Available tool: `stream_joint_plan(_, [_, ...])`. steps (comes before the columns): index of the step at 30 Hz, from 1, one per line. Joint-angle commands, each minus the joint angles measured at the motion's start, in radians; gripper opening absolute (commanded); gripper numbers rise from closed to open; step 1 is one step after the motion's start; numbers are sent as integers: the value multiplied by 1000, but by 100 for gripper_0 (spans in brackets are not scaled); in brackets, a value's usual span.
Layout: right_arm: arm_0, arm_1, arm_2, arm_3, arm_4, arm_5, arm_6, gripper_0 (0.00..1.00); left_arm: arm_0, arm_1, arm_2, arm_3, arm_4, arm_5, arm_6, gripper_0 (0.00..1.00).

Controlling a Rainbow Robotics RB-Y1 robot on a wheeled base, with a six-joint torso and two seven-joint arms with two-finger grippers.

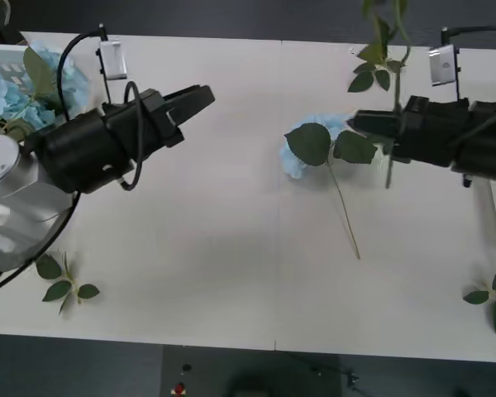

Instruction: Put the red flowers into the right box and the blue flowers into the left box

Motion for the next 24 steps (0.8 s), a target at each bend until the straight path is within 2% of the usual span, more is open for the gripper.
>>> stream_joint_plan(1, [-18, -132, -24, 122, 7, 63, -62, 0, -38, 77, 4, 69, -44, 19, -4, 68])
stream_joint_plan(4, [-19, -190, -30, 211, 64, 71, -65, 0, -86, 86, 3, 162, -113, 65, -4, 81])
stream_joint_plan(7, [-19, -230, -47, 283, 147, 60, -74, 0, -130, 86, 4, 259, -190, 108, -5, 89])
stream_joint_plan(13, [-61, -288, -53, 436, 379, 40, -96, 0, -201, 86, 4, 365, -382, 203, -16, 90])
stream_joint_plan(16, [-87, -300, -52, 507, 492, 41, -105, 0, -215, 91, 4, 369, -452, 245, -22, 91])
stream_joint_plan(17, [-99, -302, -53, 539, 549, 41, -111, 0, -216, 95, 4, 366, -478, 263, -27, 97])
stream_joint_plan(18, [-113, -302, -52, 568, 599, 41, -116, 0, -216, 100, 4, 363, -503, 283, -31, 100])
stream_joint_plan(24, [-165, -306, -53, 700, 788, 41, -165, 0, -202, 124, 4, 317, -498, 367, -134, 100])
